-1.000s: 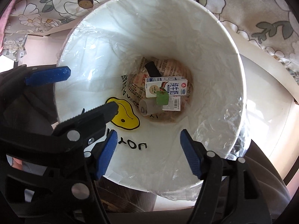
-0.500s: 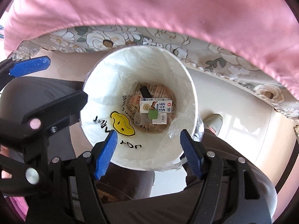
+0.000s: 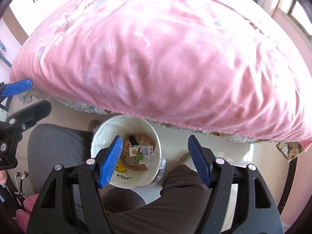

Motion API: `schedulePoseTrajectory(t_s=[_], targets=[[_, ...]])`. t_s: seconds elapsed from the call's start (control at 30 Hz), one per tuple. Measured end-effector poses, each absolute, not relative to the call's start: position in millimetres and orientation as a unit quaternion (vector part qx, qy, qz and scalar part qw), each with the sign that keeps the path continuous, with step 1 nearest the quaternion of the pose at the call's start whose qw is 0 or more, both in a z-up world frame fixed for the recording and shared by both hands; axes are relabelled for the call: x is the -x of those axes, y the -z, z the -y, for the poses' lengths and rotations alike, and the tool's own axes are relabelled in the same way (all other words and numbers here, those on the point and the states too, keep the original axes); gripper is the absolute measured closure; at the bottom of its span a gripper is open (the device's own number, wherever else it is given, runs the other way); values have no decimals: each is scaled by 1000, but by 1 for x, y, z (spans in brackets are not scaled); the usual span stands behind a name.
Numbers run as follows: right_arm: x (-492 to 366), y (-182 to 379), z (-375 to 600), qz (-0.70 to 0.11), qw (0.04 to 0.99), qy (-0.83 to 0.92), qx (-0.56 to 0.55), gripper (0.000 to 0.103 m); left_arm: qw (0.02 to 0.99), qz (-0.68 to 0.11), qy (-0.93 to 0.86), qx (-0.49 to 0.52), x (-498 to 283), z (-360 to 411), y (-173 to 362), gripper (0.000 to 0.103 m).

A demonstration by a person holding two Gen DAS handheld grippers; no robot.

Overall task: Collect trash
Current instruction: 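Move both open grippers back toward the red block and yogurt cup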

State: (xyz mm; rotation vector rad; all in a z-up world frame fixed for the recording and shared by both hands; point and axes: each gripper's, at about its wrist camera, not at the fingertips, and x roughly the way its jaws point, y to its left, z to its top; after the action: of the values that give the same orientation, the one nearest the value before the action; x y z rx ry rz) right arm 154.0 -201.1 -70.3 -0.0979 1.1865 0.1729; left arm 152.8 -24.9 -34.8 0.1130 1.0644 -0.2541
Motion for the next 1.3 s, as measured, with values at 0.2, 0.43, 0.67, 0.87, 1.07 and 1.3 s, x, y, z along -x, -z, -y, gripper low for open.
schedulePoseTrajectory(t_s=[0.2, 0.43, 0.67, 0.87, 1.07, 1.3], targets=[[-158, -3, 219, -497, 864, -67, 54, 29, 876, -462, 128, -58, -153, 29, -20, 12], [-173, -82, 226, -450, 888, -76, 57, 29, 891, -428, 136, -63, -160, 39, -70, 11], [-200, -148, 229, -401, 910, -88, 68, 22, 902, -401, 139, -78, -182, 57, -109, 9], [-241, -183, 235, -383, 915, -92, 82, 19, 901, -400, 145, -80, -217, 75, -120, 9], [-299, -199, 241, -388, 911, -96, 105, 19, 896, -416, 139, -66, -264, 91, -115, 9], [-376, -203, 250, -396, 906, -109, 103, 19, 892, -433, 122, -31, -327, 105, -96, 9]])
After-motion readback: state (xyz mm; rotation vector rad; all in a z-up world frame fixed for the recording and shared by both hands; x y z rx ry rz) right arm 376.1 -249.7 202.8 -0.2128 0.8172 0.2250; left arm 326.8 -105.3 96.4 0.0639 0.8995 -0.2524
